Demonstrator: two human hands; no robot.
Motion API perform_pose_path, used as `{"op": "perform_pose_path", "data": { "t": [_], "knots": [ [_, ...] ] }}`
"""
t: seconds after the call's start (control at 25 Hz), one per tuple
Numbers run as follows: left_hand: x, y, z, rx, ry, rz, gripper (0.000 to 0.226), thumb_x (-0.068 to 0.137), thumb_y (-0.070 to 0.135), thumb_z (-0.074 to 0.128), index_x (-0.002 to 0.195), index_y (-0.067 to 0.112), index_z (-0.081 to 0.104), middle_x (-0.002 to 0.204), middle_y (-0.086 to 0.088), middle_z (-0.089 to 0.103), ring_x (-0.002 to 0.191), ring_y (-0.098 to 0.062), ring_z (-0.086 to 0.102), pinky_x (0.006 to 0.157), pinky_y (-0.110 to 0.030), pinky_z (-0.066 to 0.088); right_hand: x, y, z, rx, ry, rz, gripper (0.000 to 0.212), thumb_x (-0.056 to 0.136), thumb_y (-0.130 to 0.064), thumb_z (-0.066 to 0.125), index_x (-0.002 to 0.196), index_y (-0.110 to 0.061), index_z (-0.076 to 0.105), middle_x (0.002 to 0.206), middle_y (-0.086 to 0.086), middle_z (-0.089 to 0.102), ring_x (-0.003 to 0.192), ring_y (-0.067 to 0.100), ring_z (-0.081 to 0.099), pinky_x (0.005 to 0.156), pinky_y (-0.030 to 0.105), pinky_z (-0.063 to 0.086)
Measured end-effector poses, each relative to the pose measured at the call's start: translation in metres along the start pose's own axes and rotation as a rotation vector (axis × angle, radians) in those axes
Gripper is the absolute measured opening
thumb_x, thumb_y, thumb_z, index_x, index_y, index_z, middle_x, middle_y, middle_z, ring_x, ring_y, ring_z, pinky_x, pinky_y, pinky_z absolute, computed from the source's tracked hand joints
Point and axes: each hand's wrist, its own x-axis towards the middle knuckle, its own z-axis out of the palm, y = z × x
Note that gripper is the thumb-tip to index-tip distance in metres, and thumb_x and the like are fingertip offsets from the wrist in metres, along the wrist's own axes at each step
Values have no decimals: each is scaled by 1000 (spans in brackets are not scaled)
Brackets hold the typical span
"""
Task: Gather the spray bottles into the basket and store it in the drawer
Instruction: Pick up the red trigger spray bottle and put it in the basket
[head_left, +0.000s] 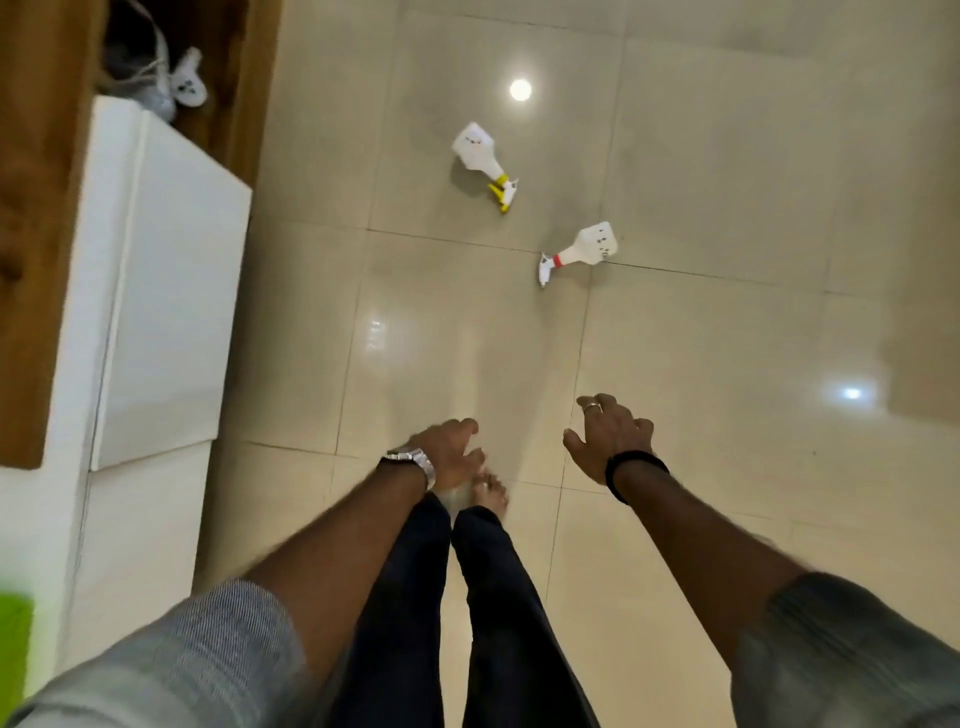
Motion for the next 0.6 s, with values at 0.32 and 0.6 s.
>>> {"op": "perform_pose_path", "data": {
  "t": [0.32, 0.6],
  "knots": [
    [94, 101, -121, -79, 83, 34, 38, 100, 40, 46, 129, 17, 53, 129, -7, 63, 109, -25, 60, 88, -32, 47, 73, 53, -88, 69, 119, 21, 59, 99, -41, 46, 152, -18, 38, 154, 6, 39, 139, 26, 43, 113, 50, 28],
    [248, 173, -162, -666, 46, -145, 49, 101, 49, 38, 139, 19, 33, 116, 2, 56, 107, -22, 54, 87, -31, 46, 230, 73, -143, -132, 74, -62, 60, 99, -39, 46, 153, -16, 35, 155, 8, 39, 141, 26, 39, 112, 51, 30]
  ]
}}
